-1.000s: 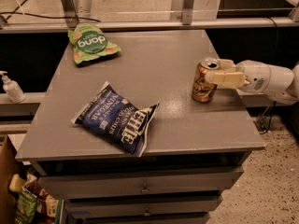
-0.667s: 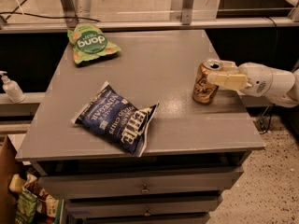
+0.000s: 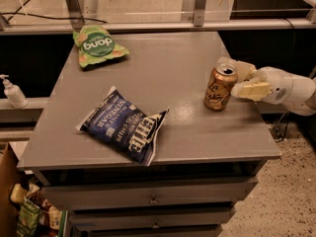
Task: Place orange can upright
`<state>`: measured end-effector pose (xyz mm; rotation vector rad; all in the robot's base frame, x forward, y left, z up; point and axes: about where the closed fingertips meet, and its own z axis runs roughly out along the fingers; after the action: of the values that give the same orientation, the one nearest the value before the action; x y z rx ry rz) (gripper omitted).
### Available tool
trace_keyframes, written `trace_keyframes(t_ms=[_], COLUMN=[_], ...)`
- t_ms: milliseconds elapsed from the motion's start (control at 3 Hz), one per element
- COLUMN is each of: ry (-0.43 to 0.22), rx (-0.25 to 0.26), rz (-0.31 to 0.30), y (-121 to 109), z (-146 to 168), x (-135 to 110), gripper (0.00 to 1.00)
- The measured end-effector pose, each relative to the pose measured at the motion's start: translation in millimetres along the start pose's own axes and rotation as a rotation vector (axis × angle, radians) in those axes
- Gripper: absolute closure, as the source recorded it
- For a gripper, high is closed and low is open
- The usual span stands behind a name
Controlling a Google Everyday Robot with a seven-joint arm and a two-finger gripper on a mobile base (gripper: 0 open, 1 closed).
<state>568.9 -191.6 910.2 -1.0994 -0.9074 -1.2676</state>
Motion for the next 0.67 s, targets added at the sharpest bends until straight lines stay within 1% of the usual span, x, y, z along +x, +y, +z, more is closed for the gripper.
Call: trace_keyframes(t_ms=[333, 667], ry=[0.006, -0.049], rx=[0.026, 0.049], rz=[-0.012, -0.032], y=[-8, -35], z=[2, -9], x=[9, 40], gripper=[0.00, 0.00])
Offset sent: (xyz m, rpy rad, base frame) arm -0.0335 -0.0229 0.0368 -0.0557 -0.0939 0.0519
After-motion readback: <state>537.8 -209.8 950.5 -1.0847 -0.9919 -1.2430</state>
